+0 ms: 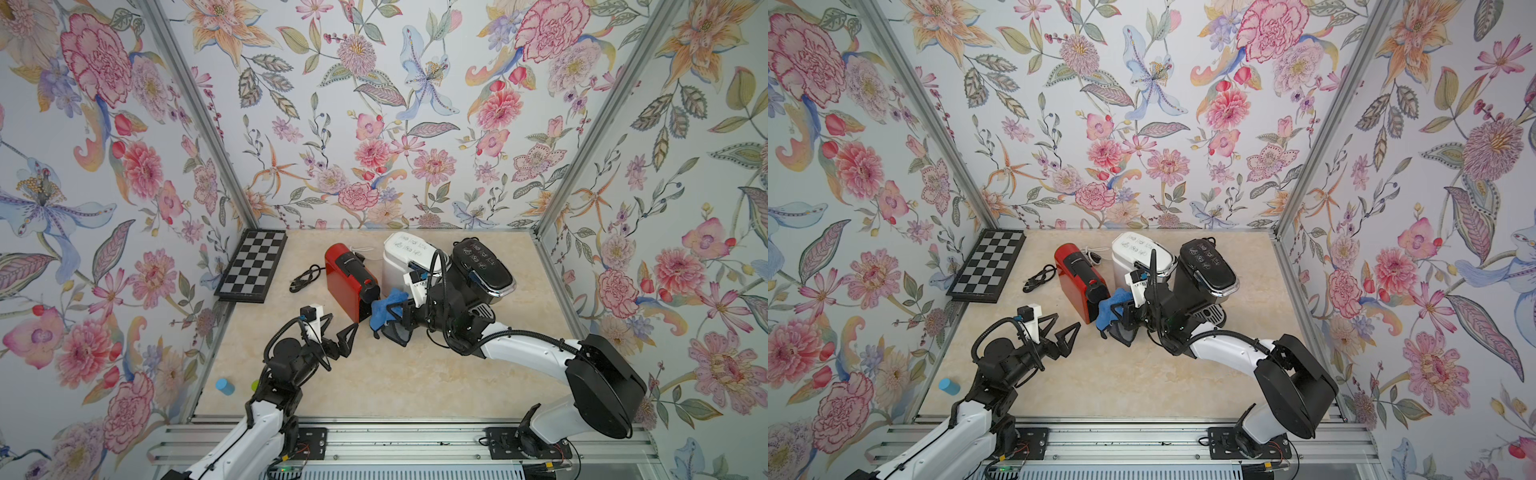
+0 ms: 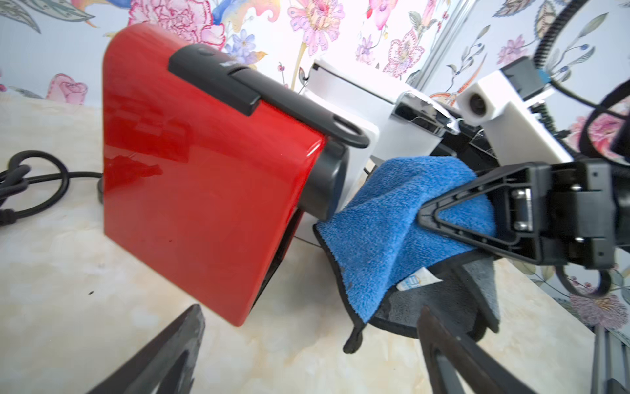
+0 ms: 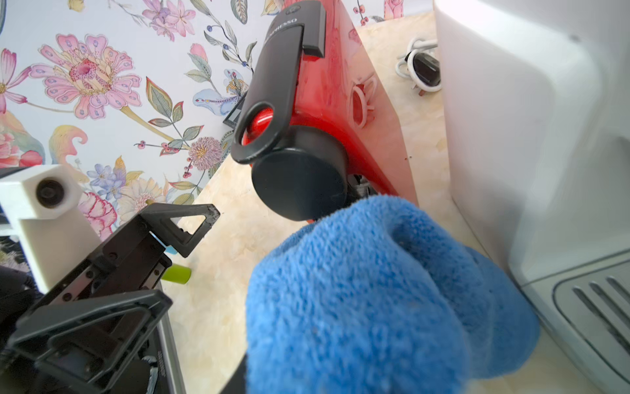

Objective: Wipe the surface of a coffee machine
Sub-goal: Wipe the dirt from the surface of the coffee machine, then adjust the cleaning item.

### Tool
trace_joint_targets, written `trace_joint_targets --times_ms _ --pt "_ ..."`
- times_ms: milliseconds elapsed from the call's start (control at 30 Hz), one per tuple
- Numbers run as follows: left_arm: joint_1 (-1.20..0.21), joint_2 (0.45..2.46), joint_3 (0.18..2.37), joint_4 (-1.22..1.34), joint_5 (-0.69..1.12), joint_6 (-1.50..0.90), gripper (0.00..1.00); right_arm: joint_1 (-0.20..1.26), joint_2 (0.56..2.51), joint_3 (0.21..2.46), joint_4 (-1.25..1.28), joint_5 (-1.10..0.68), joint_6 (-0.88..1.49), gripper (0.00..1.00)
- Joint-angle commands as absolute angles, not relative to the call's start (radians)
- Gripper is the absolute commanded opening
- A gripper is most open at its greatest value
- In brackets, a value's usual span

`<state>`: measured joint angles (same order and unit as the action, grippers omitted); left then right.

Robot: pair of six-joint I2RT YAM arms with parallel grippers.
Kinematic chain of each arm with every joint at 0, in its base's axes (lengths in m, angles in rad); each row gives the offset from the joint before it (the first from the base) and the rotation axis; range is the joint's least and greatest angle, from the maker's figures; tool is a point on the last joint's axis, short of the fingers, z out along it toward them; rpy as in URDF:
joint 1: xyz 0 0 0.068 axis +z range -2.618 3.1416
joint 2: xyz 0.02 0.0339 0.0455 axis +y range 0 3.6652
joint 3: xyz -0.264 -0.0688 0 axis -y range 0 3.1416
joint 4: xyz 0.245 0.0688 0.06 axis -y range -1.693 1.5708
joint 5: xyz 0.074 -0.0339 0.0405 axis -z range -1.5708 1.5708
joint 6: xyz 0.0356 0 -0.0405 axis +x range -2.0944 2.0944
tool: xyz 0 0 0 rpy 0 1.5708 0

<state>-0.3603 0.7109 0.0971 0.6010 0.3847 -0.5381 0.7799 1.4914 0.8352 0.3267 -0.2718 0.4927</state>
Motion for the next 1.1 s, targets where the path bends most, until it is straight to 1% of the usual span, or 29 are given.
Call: trace_joint_targets --times_ms 0,167,300,400,533,733,900,1067 --pt "-0.426 0.694 0.155 0.554 0.35 -0.522 0.99 0.727 1.442 0.867 0.203 -0.504 0.375 0.28" --pt "-0.476 0.819 0.245 0.647 0.474 -0.55 0.99 0.673 1.405 0.891 0.159 -0.77 0.278 0.29" --pt "-0.479 0.956 0.295 0.827 0.629 -0.619 0.99 0.614 1.407 0.883 0.246 -0.954 0.323 0.29" --pt "-0.502 1.043 0.364 0.862 0.696 -0.618 0.99 0.586 1.392 0.86 0.317 -1.028 0.353 0.29" --pt "-0.575 1.148 0.469 0.792 0.722 -0.539 0.99 0.544 1.39 0.824 0.498 -1.11 0.476 0.28" --pt "-0.625 1.282 0.547 0.806 0.706 -0.509 0.99 0.535 1.394 0.822 0.622 -1.16 0.562 0.28" --pt "-0.633 1.312 0.552 0.869 0.703 -0.53 0.99 0.516 1.422 0.793 0.878 -1.161 0.758 0.28" --pt "-0.654 1.345 0.575 0.885 0.709 -0.535 0.97 0.543 1.5 0.815 0.99 -1.141 0.862 0.28"
